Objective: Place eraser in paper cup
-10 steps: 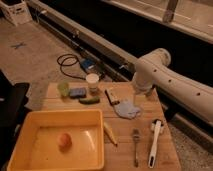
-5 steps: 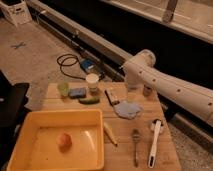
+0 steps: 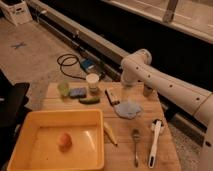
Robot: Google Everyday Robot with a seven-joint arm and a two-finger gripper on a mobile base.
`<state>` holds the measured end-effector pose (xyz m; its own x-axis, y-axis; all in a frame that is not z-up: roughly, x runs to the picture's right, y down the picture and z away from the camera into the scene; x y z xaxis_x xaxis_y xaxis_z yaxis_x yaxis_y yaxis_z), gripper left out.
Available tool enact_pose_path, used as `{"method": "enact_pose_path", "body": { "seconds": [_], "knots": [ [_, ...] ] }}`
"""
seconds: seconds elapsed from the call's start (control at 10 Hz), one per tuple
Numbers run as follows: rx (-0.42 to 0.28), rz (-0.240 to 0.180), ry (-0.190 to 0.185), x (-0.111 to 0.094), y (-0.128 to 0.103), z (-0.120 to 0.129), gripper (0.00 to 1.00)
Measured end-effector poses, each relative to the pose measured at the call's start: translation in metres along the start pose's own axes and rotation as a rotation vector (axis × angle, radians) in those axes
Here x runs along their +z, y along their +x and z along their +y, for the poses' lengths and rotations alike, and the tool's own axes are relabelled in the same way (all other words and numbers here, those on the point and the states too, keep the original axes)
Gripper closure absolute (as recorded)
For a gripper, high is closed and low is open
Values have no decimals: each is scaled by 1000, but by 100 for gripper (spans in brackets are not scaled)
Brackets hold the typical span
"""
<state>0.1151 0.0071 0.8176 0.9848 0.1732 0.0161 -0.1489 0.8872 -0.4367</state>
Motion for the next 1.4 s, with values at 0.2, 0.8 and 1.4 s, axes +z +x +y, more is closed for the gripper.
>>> {"method": "enact_pose_path", "body": {
  "seconds": [0.2,0.8,1.4],
  "knots": [
    [16,-20,-12,13,-20,5,22],
    [60,-57,-34,26,-29,15,22],
    [181,-95,-51,53,-26,-4,22]
  ]
}}
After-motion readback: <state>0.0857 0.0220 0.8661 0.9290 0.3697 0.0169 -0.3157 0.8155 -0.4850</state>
